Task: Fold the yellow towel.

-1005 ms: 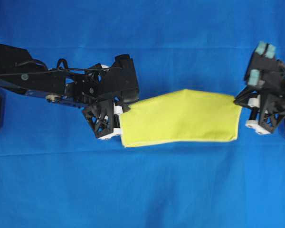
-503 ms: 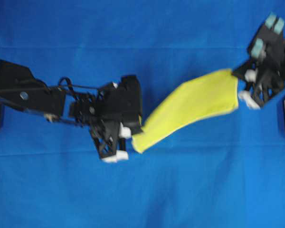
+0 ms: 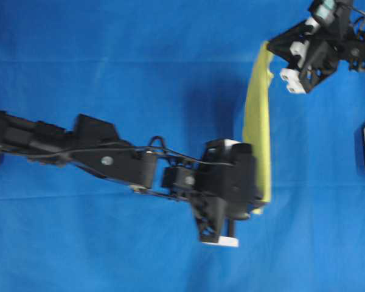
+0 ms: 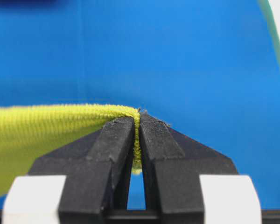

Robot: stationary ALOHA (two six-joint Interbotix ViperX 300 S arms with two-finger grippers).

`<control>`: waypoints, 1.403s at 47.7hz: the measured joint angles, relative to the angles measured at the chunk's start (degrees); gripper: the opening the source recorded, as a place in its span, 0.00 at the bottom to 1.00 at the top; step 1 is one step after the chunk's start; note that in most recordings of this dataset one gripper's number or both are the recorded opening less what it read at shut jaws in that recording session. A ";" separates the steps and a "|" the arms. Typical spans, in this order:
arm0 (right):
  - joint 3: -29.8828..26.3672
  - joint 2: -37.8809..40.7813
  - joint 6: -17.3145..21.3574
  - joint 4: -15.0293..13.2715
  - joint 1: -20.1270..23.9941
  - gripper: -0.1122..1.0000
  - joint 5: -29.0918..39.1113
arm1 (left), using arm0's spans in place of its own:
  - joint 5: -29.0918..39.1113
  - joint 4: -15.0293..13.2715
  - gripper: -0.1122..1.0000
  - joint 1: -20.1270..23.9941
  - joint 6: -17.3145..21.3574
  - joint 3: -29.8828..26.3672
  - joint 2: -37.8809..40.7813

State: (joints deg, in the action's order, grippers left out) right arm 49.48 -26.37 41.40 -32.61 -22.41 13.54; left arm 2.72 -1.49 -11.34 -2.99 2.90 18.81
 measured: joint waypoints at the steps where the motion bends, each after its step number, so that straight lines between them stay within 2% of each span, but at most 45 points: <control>1: -0.26 0.44 0.00 0.00 0.00 0.13 -0.18 | 0.26 0.00 0.12 -0.09 0.18 -0.88 0.53; 14: -2.02 3.16 0.00 -0.44 0.00 0.13 -0.35 | 2.81 0.18 0.12 0.00 0.53 -5.98 3.60; 20: -0.53 0.53 0.00 -0.44 -0.70 0.13 1.41 | 1.58 0.18 0.12 0.09 0.70 -7.38 4.92; 37: 5.98 -11.16 0.18 -0.44 -1.58 0.13 15.38 | 0.26 0.09 0.12 0.26 0.97 -19.51 14.59; 45: 7.12 -10.63 0.35 -0.35 -1.67 0.13 14.94 | 0.70 0.18 0.12 0.26 0.97 -21.45 16.70; 52: 7.12 -5.19 0.44 -0.18 -1.93 0.13 8.53 | 1.05 0.18 0.12 0.18 0.53 -17.31 16.00; 62: 3.34 8.44 0.44 -0.09 -2.20 0.13 -4.83 | -4.66 -0.26 0.12 -0.44 -2.20 -3.25 10.90; 67: 0.09 14.33 0.44 -0.18 -1.67 0.13 -8.35 | -8.44 -0.18 0.12 -1.14 -4.39 3.96 7.91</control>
State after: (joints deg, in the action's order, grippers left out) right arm 49.57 -12.04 41.84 -32.78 -24.08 5.19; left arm -5.71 -1.67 -12.48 -7.38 6.86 26.72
